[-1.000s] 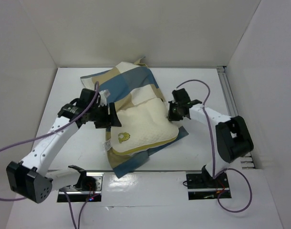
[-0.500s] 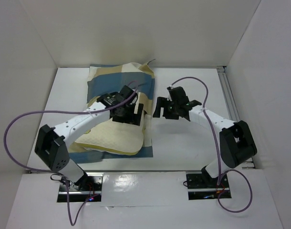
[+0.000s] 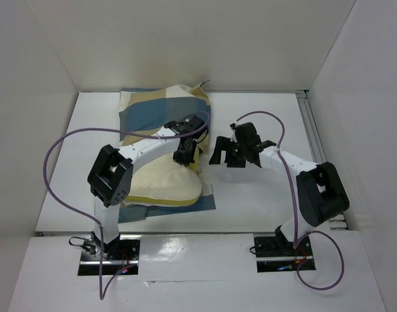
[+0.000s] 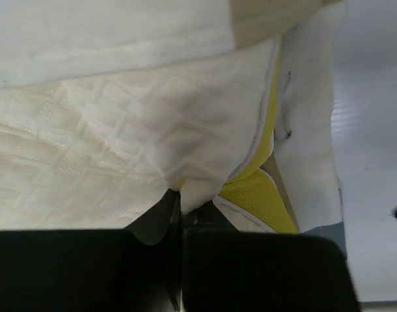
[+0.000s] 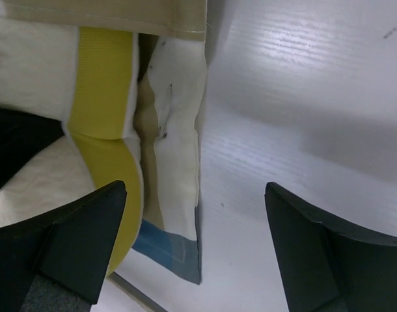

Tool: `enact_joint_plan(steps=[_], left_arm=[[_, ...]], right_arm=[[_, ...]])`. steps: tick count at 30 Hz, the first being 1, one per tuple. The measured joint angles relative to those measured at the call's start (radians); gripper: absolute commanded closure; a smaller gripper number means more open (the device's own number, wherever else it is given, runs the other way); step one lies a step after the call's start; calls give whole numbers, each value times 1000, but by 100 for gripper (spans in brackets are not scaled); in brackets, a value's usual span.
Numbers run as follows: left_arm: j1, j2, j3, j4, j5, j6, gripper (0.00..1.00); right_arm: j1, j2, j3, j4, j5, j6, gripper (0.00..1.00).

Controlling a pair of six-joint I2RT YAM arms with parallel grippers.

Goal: Put the pillow into the pillowcase

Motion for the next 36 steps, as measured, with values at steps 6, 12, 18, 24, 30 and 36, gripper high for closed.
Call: enact_joint_plan(steps=[6, 12, 18, 24, 30, 36], left_arm=[[79, -35, 21, -8, 76, 4, 100], [119, -142, 21, -24, 128, 26, 100], [128, -173, 23, -31, 148, 33, 100], [148, -172, 36, -46, 156, 16, 100], [182, -129, 356, -242, 94, -48, 100], [126, -208, 450, -243, 14, -169, 100]], right_arm=[[-10, 217, 106, 35, -80, -27, 6], [-5, 354, 245, 85, -111, -67, 4], [5, 439, 299, 189, -173, -83, 90], [43, 380, 302, 194, -221, -59, 100], [144, 74, 465, 8, -109, -73, 100], [254, -304, 216, 75, -70, -13, 100]])
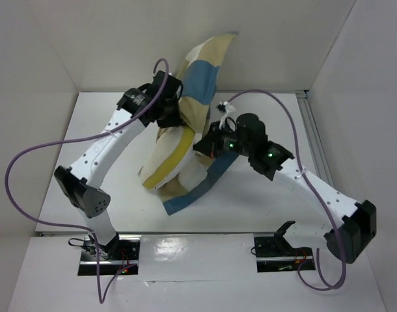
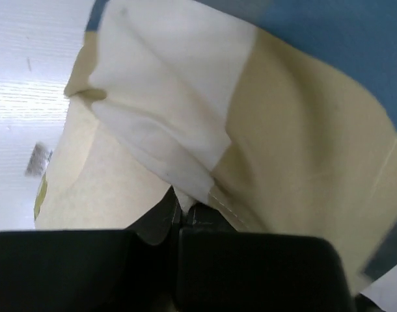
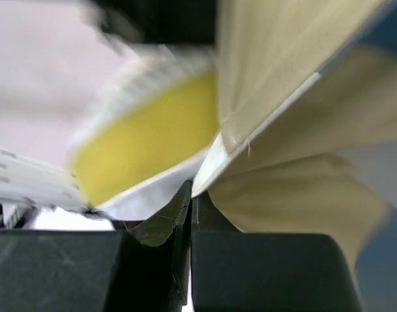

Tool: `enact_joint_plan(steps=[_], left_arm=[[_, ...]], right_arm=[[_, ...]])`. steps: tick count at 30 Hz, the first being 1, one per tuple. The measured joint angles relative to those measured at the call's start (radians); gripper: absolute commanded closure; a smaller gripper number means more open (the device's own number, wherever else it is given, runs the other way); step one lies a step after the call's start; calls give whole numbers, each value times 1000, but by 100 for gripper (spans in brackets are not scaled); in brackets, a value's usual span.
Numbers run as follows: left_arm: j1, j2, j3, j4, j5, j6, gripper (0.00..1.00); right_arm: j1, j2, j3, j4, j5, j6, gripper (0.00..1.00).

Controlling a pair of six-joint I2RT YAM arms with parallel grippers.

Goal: Put the pillow into the pillowcase

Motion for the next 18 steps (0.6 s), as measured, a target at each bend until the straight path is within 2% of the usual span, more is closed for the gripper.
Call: enact_joint_plan(steps=[4, 8, 10, 12, 16, 18], left_arm=[[-44, 127, -11, 46, -34, -91, 100], [-71, 269, -48, 81, -67, -121, 100], [-71, 292, -50, 85, -80, -121, 100], [-71, 286, -37, 77, -104, -120, 100], [-62, 250, 43, 71, -152, -113, 100], [-57, 220, 86, 68, -169, -113, 100]], right_arm=[[0, 124, -152, 11, 3, 16, 100], [-19, 262, -186, -101, 14, -9, 100], [-36, 283, -136, -161, 11, -36, 100], [-60, 306, -19, -203, 5, -62, 100], [-81, 304, 215, -201, -26, -90, 100], [-63, 253, 237, -189, -35, -87, 100]])
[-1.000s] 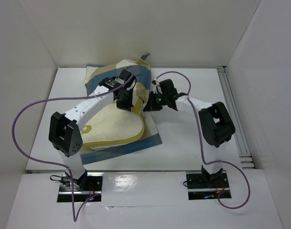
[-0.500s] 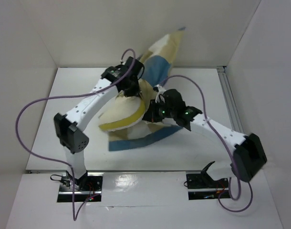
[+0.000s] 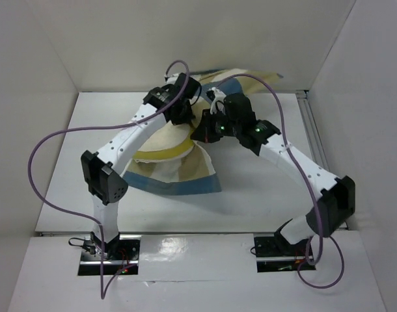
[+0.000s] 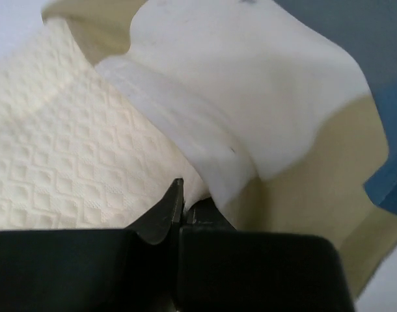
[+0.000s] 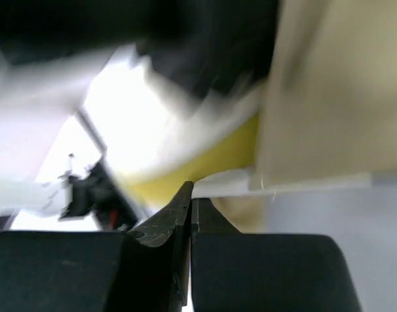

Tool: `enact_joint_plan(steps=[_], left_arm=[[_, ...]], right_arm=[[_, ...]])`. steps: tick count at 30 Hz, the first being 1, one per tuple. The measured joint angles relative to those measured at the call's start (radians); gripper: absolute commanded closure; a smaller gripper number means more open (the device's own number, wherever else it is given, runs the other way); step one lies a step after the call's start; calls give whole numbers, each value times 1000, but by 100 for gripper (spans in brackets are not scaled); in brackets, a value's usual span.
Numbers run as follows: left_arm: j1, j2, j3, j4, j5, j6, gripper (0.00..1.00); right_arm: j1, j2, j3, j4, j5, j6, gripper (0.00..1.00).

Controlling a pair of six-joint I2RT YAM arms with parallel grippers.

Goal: Put the pillow into the pillowcase

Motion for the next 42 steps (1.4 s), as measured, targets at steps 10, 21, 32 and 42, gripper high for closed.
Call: enact_joint_plan(steps=[10, 21, 32, 42], left_arm=[[-60, 160, 177, -93, 24, -35, 100], [-103, 116, 5, 11, 154, 34, 15], [212, -365, -393, 61, 120, 151, 16], [442, -424, -689, 115, 209, 230, 17]], right_arm=[[93, -402, -423, -40, 107, 145, 100], [56, -399, -373, -358, 343, 178, 14], [171, -80, -116, -206, 386, 103, 25], [158, 213, -153, -29, 279, 98, 23]])
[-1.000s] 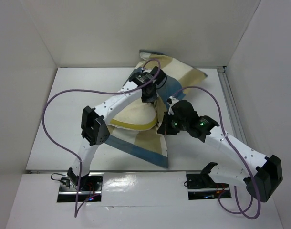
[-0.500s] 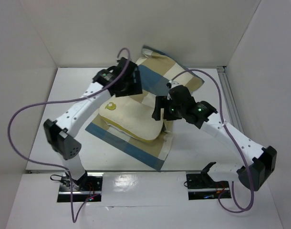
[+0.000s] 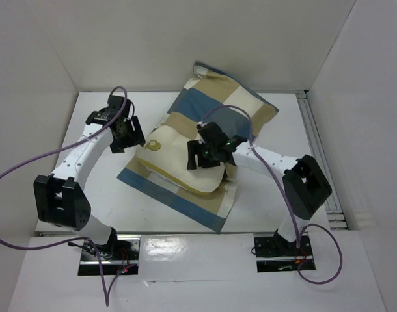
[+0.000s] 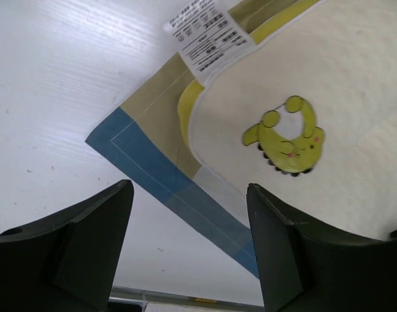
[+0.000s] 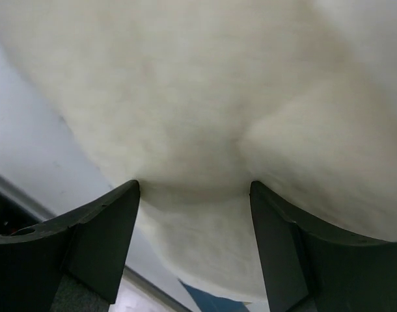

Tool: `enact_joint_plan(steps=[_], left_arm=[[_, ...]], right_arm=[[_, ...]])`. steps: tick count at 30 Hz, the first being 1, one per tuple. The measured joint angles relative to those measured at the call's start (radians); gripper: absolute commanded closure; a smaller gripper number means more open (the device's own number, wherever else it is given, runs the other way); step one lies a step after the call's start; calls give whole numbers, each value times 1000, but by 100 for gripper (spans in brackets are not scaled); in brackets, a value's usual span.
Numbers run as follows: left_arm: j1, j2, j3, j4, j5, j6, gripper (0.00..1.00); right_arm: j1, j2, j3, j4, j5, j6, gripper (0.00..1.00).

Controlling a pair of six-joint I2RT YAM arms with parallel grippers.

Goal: Put the pillow into the pillowcase

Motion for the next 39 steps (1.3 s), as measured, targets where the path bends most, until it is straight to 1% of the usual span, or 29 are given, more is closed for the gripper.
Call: enact_joint_plan(steps=[3, 7, 8, 10, 11, 14, 17, 20, 24, 27, 28, 29, 30, 31, 32, 33, 34, 36, 39], left_arm=[[33, -12, -95, 46, 66, 14, 17], [51, -12, -232, 117, 156, 32, 17], [51, -12, -263, 131, 179, 33, 16], [50, -12, -316, 150, 218, 35, 16], [49, -12, -337, 163, 234, 35, 16], [46, -12, -392, 201, 279, 34, 16], [30, -12, -434, 242, 307, 22, 16], [-17, -12, -468, 281, 294, -27, 19], [-78, -12, -540, 321, 277, -85, 18], [-117, -11, -588, 333, 267, -129, 18], [-129, -10, -592, 335, 262, -135, 28], [-138, -10, -592, 341, 259, -150, 35], [-144, -4, -593, 350, 254, -161, 46], [-149, 3, -593, 358, 253, -168, 62], [-154, 10, -591, 368, 253, -179, 100], [-159, 17, -592, 380, 253, -194, 100], [-166, 25, -595, 396, 260, -192, 100], [-180, 27, -595, 410, 267, -212, 100], [-211, -4, -623, 435, 265, -238, 100]], right_arm=[[-103, -53, -63, -21, 31, -1, 23], [-264, -191, -138, -97, 110, -10, 23], [-290, -222, -144, -119, 135, -12, 23], [-303, -261, -143, -146, 164, -16, 23], [-296, -270, -140, -155, 167, -17, 23], [-236, -278, -116, -167, 183, -20, 18], [-120, -265, -72, -162, 182, -7, 18], [-19, -245, -48, -120, 164, 35, 18], [29, -245, -106, -51, 145, 109, 18], [61, -231, -127, -71, 181, 120, 11], [81, -217, -117, -81, 210, 117, 10], [109, -195, -96, -98, 240, 115, 10], [131, -176, -79, -106, 259, 113, 10], [150, -160, -66, -109, 276, 111, 10], [172, -148, -56, -111, 290, 107, 10], [185, -143, -53, -112, 298, 102, 9], [197, -139, -51, -114, 313, 97, 5], [218, -111, -24, -139, 375, 81, 1], [237, 3, 76, -181, 488, 43, 1]])
